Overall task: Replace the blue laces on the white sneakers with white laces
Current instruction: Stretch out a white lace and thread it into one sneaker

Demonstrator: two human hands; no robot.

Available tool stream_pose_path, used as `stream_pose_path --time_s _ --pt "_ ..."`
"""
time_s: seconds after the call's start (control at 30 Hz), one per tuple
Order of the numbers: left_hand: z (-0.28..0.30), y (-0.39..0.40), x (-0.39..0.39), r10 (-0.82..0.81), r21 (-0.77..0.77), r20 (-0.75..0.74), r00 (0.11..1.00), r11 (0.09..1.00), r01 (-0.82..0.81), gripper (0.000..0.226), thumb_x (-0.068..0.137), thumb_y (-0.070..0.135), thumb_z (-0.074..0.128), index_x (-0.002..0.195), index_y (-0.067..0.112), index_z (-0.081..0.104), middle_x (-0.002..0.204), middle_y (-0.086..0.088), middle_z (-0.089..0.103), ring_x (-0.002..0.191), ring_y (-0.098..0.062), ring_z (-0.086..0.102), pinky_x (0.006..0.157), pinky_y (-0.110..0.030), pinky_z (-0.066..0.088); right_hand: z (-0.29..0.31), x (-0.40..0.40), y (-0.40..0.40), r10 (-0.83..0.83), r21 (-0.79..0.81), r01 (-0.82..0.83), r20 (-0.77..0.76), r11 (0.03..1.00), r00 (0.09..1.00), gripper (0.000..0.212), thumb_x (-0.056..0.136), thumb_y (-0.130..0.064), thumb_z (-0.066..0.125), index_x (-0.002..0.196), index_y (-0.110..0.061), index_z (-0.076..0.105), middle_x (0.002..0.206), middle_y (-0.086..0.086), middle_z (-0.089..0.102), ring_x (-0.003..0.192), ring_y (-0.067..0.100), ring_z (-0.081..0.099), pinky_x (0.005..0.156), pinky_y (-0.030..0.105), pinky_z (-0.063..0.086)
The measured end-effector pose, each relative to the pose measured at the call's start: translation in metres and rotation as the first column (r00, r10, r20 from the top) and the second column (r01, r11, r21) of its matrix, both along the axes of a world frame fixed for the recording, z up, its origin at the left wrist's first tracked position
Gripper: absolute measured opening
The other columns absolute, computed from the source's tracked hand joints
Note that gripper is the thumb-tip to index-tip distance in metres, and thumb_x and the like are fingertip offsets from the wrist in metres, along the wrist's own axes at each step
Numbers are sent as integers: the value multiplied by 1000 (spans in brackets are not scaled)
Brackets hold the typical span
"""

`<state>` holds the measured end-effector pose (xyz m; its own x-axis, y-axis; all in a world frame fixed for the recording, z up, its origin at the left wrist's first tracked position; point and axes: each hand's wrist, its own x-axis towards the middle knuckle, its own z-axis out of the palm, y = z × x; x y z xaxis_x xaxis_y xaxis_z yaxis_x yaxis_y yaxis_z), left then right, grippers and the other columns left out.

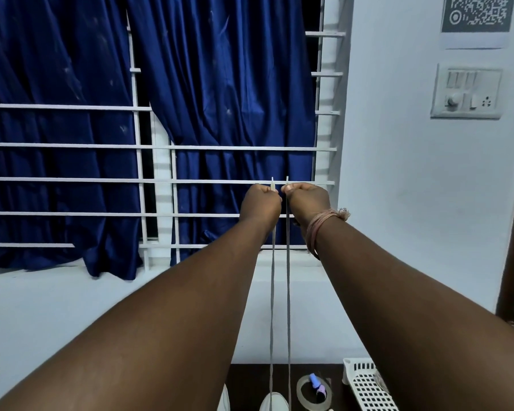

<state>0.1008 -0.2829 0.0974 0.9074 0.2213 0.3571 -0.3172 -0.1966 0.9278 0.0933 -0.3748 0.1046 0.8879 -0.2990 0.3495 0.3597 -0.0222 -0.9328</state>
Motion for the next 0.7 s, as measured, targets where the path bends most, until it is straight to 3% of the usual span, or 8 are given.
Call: stream_pose_path --time_s 0.17,0.33,0.47,0.53,0.6,0.7 --pt "1 2 3 8 24 15 1000 1000 -9 18 89 20 52 101 16 64 102 -3 71 100 -22 68 93 -44 55 1 4 -3 -11 -2 11 -1 1000 1000 11 94 -16 64 91 -14 75 73 -7 65 64 8 55 65 26 45" --pt "0 0 2 2 27 12 1000 1000 -2 18 90 21 50 102 16 63 103 -4 72 100 -22 68 94 -44 55 -1 6 -4 -11 -4 11 -4 1000 1000 12 95 -15 63 91 -12 74 71 -7 63 63 7 54 60 23 43" --pt "-8 -1 -6 -25 29 1 1000 999 25 18 90 18 54 106 13 60 105 -5 72 99 -21 66 89 -39 52 -8 1 -5 -26 -28 26 0 999 1000 15 95 -11 61 96 -1 72 73 1 65 48 5 56 47 18 41" --pt "-25 1 -9 -47 60 0 999 997 47 24 82 21 56 104 11 58 99 -6 74 95 -24 68 88 -43 55 -24 0 -8 -27 -49 27 -2 998 1000 12 94 -8 59 91 -2 69 72 5 66 38 3 55 43 15 41" --pt "-58 7 -6 -52 205 -32 998 977 58 23 79 24 51 99 14 54 91 -6 75 91 -29 70 85 -50 57 -54 3 -13 -54 -129 49 -39 990 998 14 91 -13 59 82 -6 68 75 9 70 45 10 56 54 23 45" --pt "-123 22 -1 -32 528 -72 997 847 65 6 92 21 45 94 25 50 92 -5 72 84 -31 68 73 -45 56 -115 4 -24 -30 -228 -2 -134 974 991 17 91 -17 58 76 -16 66 74 7 73 47 11 54 58 29 43"
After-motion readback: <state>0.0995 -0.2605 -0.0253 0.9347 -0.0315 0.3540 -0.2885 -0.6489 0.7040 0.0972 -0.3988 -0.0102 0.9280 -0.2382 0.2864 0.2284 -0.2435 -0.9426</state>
